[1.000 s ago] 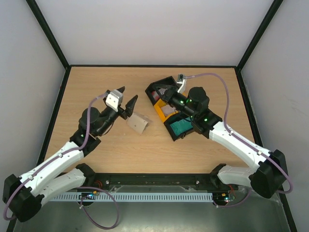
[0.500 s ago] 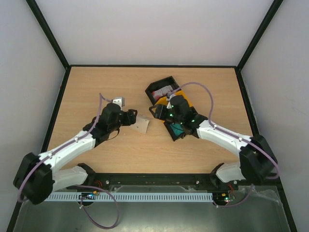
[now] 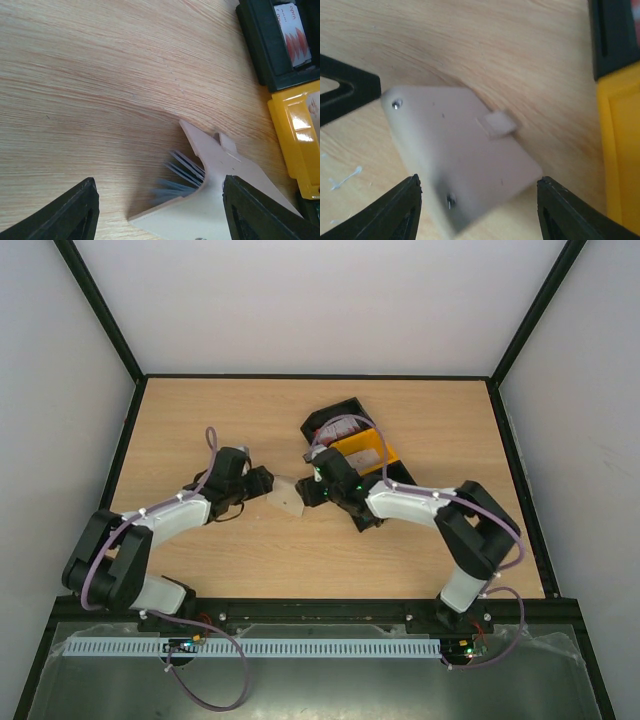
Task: Put the credit cards into the card holder
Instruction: Close the card holder at the center of the board.
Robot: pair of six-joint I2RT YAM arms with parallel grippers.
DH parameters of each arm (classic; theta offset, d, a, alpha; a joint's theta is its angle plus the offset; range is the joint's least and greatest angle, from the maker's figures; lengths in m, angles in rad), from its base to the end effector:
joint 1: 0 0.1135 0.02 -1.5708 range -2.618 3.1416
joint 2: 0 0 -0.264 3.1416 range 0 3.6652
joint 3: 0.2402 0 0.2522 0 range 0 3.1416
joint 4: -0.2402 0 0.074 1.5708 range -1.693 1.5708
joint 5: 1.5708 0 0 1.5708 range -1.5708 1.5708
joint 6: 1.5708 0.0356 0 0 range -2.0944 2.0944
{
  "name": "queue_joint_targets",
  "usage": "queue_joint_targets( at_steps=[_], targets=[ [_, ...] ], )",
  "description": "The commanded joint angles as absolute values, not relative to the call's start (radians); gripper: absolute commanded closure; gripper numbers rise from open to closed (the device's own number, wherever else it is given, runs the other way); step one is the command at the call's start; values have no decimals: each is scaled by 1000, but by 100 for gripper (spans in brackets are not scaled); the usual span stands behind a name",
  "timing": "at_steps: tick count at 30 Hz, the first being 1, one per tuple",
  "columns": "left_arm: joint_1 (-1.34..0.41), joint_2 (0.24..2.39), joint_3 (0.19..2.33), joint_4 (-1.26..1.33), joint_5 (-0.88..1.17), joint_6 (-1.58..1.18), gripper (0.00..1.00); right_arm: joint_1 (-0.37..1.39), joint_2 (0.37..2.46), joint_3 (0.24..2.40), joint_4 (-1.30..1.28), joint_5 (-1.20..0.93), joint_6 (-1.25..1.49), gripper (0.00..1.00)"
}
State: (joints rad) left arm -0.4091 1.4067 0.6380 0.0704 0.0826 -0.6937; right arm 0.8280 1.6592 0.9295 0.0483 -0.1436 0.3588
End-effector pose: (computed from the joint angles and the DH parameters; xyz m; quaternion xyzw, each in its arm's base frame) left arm 0.2544 -0.1135 0.1764 -0.1112 0.8989 -0.2531 0.3400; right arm 0.2335 0.2618 0.1891 -0.2393 0.8686 0.2936 0.3195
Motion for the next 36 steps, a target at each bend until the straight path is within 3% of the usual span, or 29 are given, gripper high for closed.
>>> queue_joint_targets(
  at_steps=[1,13,16,20,27,36],
  targets=[
    [-379,1442,639,116,122,-717,31,829,1779,1058,-12,-107,155,38],
    [-346,1451,636,122,148,-713,31,828,1876,1113,-125,-295,42,39],
    [-345,1454,636,123,157,-712,31,828,1866,1107,-128,-317,42,33],
    [-346,1473,630,107,167,-722,32,829,1860,1106,-115,-272,69,24],
    [-345,1517,631,114,239,-693,32,828,1818,1097,-94,-131,336,22],
    [-345,1553,654,109,268,-671,41,827,1758,988,-12,-225,784,41]
  ],
)
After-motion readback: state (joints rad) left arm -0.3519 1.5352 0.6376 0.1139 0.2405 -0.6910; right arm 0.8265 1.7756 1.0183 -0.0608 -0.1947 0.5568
